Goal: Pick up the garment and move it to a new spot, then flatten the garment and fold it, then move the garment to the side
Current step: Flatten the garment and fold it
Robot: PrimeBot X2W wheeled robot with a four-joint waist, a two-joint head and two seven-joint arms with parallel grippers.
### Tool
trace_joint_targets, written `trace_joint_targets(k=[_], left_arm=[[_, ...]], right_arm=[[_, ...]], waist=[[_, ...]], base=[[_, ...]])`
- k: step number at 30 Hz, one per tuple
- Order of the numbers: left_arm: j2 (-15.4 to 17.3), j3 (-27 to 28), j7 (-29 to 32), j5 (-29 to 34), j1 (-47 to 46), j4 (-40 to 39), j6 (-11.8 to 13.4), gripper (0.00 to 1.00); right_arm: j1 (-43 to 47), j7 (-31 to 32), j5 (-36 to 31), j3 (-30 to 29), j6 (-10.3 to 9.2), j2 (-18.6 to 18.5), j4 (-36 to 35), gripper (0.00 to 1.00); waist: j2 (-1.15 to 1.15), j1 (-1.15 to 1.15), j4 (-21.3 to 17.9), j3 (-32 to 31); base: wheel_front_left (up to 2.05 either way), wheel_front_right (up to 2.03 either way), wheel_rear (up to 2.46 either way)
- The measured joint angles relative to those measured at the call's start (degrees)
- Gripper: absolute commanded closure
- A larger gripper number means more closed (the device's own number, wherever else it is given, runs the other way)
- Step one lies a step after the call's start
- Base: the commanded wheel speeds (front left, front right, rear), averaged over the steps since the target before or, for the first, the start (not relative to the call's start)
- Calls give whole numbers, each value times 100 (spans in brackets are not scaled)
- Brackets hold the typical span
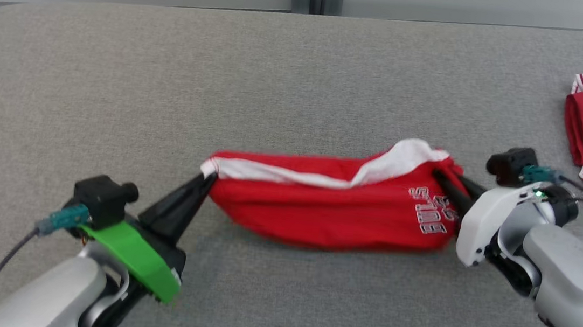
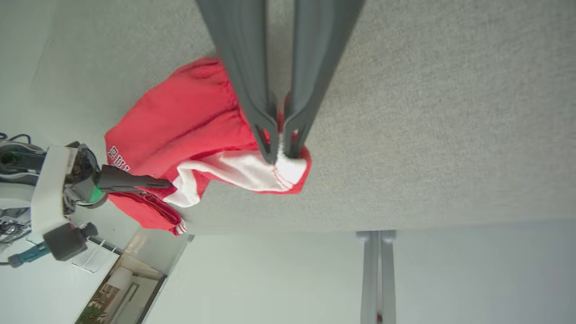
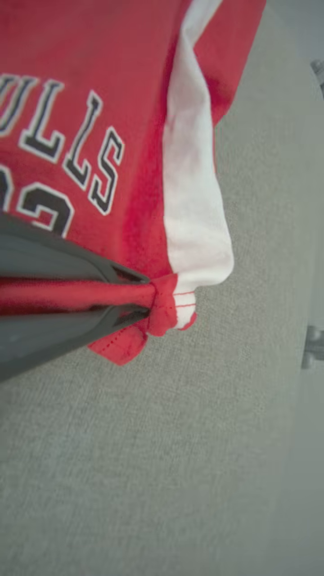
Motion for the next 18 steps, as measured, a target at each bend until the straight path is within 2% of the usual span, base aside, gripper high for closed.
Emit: trace_joint_targets(k=[3,6,7,9,11,13,14,15,16,18], left_arm=[[-302,945,1,675,-55,-280,65,100],[-633,1706,5,1289,-18,-614,29,100],[-710,1850,5,1436,24,-693,8,100],[-858,2051,8,1659,250,-748,-42,100],[-922,2061,8,1712,523,-638,-88,100],[-967,1995,8,1755,794,-476,-123,100],[-995,1984,8,1771,877,-421,-127,100],[-1045,1974,8,1797,957,-368,-130,100],[-1110,1959,4,1859,1034,-308,-141,100],[-1193,1912,1,1987,1179,-181,-145,100]], right_arm=[[-312,-706,-156,-118,1,-113,160,100],[-505,-1018,-533,-458,7,-271,225,100],[-518,-1040,-661,-628,9,-288,185,100],[-398,-1046,-1084,-1346,9,-345,-223,100],[13,-1047,-1500,-2005,9,-324,-660,100],[767,-1046,-1927,-2512,5,-136,-1069,100],[1092,-1046,-2124,-2688,4,-31,-1205,93],[1441,-1046,-2312,-2859,3,104,-1359,91],[1741,-1045,-2482,-3029,2,248,-1460,78],[2195,-1046,-2730,-3275,1,544,-1639,59]], waist=[[0,0,-195,-3],[0,0,-399,-1],[0,0,-454,0],[0,0,-588,5],[0,0,-697,18],[0,0,-797,46],[0,0,-827,67],[0,0,-853,100],[0,0,-869,137],[0,0,-885,202]], base=[[0,0,0],[0,0,0],[0,0,0],[0,0,0],[0,0,0],[0,0,0],[0,0,0],[0,0,0],[0,0,0],[0,0,0]])
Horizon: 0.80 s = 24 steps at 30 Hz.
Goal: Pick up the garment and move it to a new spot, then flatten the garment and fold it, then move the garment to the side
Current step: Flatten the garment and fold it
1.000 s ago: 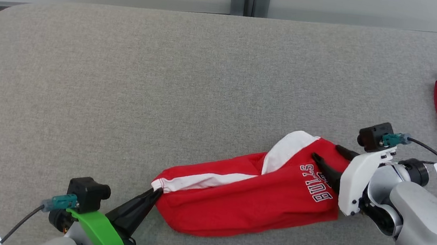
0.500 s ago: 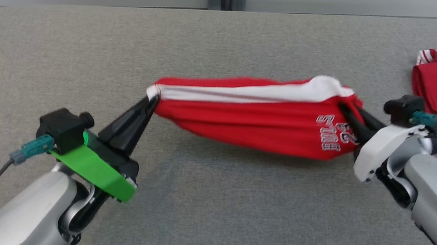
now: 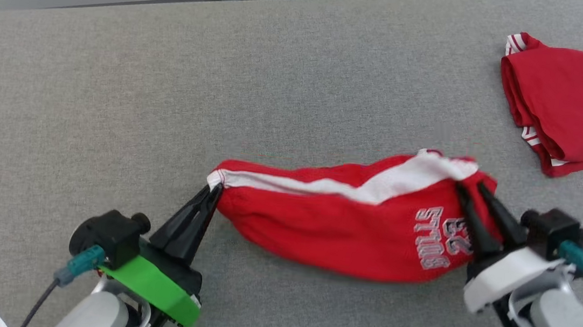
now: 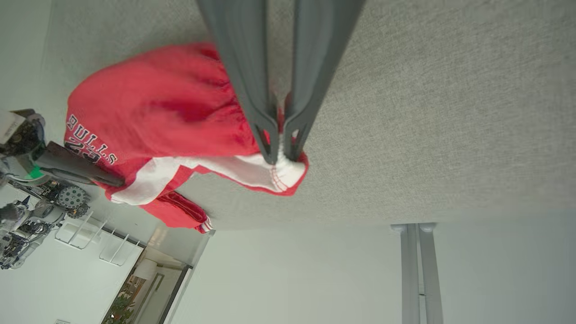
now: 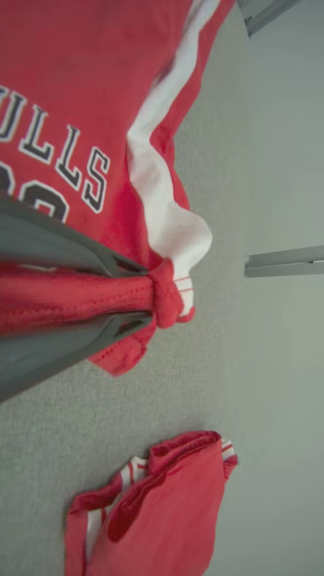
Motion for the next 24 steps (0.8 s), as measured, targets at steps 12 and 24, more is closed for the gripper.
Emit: trace_joint_targets(k=[12,24], left_arm=[[-47,-174,0,223,124,554,-7,100],[-40,-261,-1,252,244,548,-9,100]], right_arm=[[1908,0,-302,-600,0,245,-1493,0],[1424,521,1235,-164,-1,-334,-1690,0]], waist=[[0,0,196,-82],[0,0,244,-324]], base=[[0,0,0],[0,0,0]])
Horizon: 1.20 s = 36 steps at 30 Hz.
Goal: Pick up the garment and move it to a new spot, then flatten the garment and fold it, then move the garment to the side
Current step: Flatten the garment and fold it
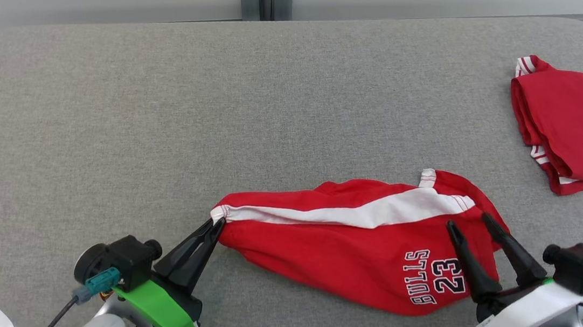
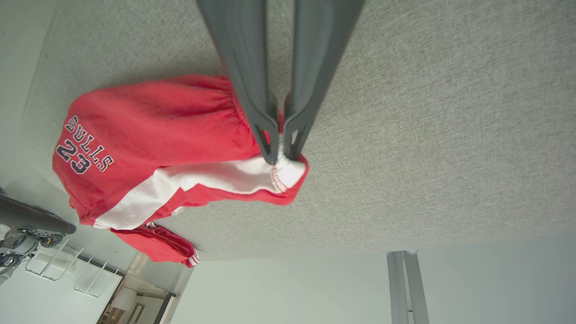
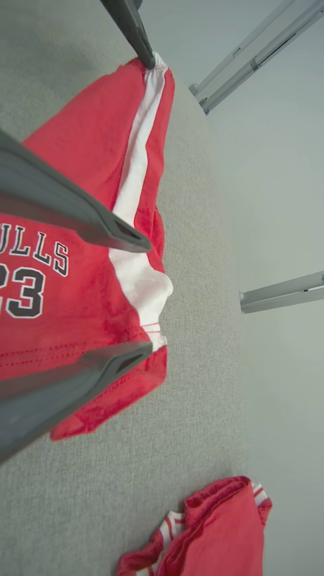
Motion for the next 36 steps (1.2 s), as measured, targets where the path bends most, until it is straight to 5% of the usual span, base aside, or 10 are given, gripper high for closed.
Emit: trace_joint_targets(k=[10,15,21,22,23,24,36], left_arm=[[30,-135,0,94,3,-111,0,100],[-29,-200,0,121,-54,-135,0,100],[-75,-294,0,127,-172,-168,0,100],[-81,-304,0,126,-192,-170,0,100],[-86,-309,0,126,-202,-172,0,100],[-87,-312,0,126,-211,-171,0,100],[-96,132,0,-390,-498,-784,0,100]], right_arm=[[-933,2398,2153,29,-5,-1160,-341,0],[-1139,3563,2972,-89,-5,-1360,-222,0],[-1328,4135,3126,-110,-5,-1361,-99,0],[-1344,4167,3126,-110,-5,-1327,-77,16],[-1350,4207,3128,-107,-5,-1299,-69,83],[-1350,4257,3132,-79,-5,-1279,-80,100],[-1567,3390,2758,-443,-5,-1570,-721,100]], waist=[[0,0,146,164],[0,0,261,248],[0,0,398,360],[0,0,422,380],[0,0,441,396],[0,0,464,415],[0,0,378,371]], base=[[0,0,0],[0,0,0],[0,0,0],[0,0,0],[0,0,0],[0,0,0],[0,0,0]])
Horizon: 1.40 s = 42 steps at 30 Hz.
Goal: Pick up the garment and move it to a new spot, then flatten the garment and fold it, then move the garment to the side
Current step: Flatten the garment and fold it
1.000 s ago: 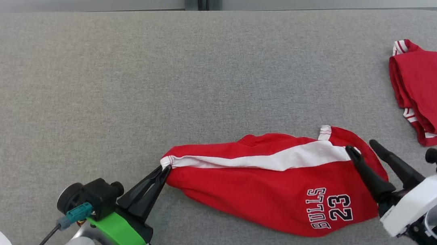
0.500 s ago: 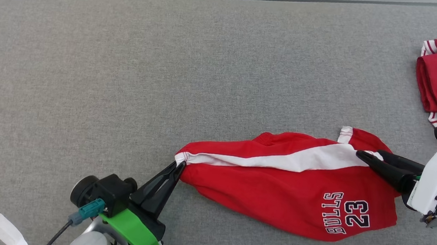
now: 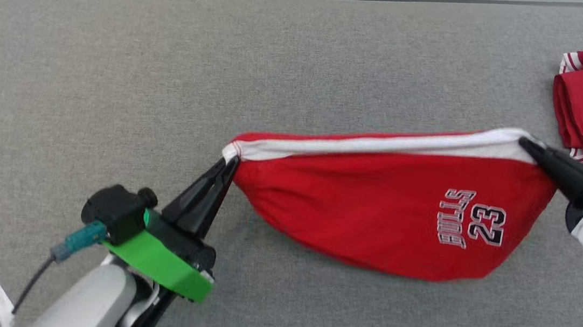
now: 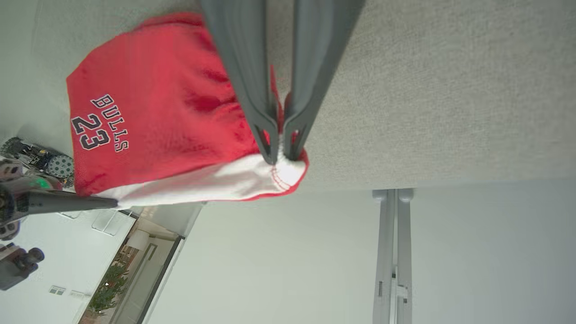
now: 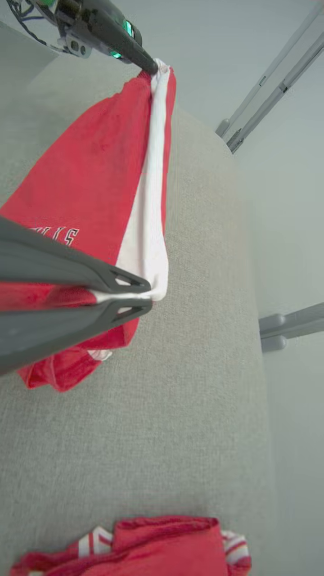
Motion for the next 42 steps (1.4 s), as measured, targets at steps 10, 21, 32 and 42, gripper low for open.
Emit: trace_joint_targets(k=[10,21,32,42], left_arm=[[693,-904,279,-771,-3955,-118,-1,100],[270,-492,-1,16,-6818,665,-1,100],[456,-424,-9,-51,-3450,-118,-1,100],[565,-757,-9,-227,-549,-744,0,100]], right_arm=[[-2369,-1794,-1251,-205,3,-16,716,100],[-4911,-3644,-2012,328,5,134,1736,100],[-3060,-3903,-1452,1116,5,-112,1567,100],[-190,-3907,-1361,290,7,-47,591,100]], waist=[[0,0,-167,497],[0,1,-369,1470],[0,2,-450,1760],[0,0,-404,1058]], base=[[0,0,0],[0,0,0],[0,0,0],[0,0,0]])
